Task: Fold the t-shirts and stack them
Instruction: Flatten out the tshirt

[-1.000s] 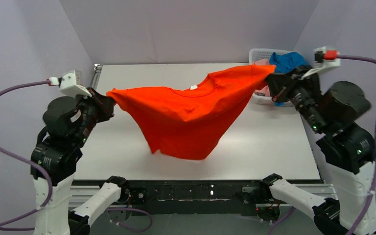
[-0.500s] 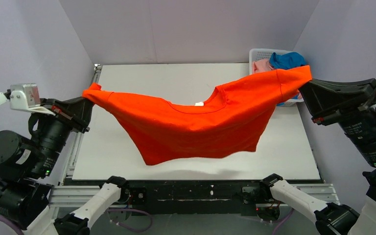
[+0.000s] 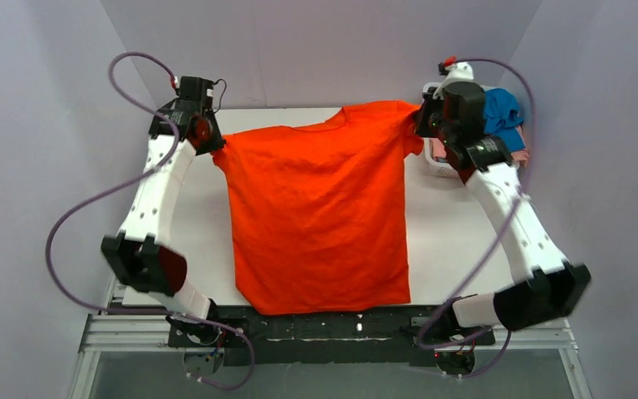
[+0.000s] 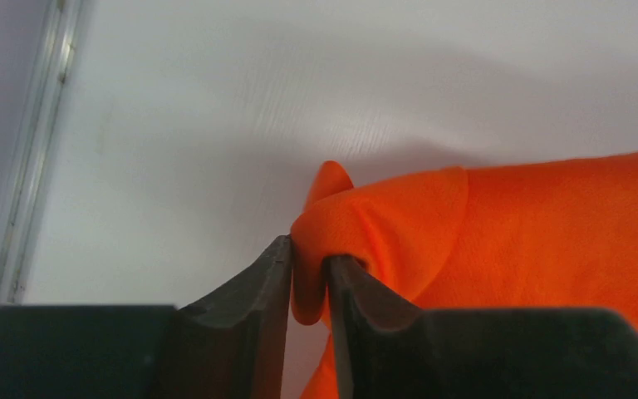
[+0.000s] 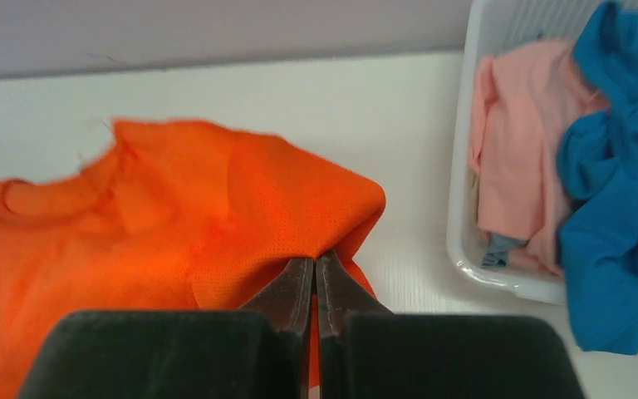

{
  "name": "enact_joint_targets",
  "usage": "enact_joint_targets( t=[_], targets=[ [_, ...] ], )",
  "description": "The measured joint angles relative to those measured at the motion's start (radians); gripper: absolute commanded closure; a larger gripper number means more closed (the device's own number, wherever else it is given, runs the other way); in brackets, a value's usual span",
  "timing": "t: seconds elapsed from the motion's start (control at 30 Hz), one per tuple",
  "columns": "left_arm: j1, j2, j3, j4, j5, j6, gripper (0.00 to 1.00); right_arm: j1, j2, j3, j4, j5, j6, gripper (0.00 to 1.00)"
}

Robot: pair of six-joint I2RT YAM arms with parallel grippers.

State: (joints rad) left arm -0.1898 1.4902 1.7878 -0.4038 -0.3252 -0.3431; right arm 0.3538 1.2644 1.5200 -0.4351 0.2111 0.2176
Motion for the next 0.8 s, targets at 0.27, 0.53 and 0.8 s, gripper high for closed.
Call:
enact_joint_targets(
  t=[0.27, 0.53, 0.8],
  targets=[
    [0.123, 0.62, 0.18, -0.101, 0.174, -0.093, 0.02, -0.146, 0.601, 0.046, 0.024, -0.196, 0.065, 0.19],
    [0.114, 0.515, 0.07, -0.123, 0.362, -0.149, 0.02, -0.122, 0.569, 0.067, -0.072, -0.272, 0.074, 0.14],
    [0.055, 0.404, -0.107, -0.019, 0.533, -0.193, 0.02, 0.064, 0.195, -0.326, -0.066, -0.34, 0.206, 0.12]
  ],
)
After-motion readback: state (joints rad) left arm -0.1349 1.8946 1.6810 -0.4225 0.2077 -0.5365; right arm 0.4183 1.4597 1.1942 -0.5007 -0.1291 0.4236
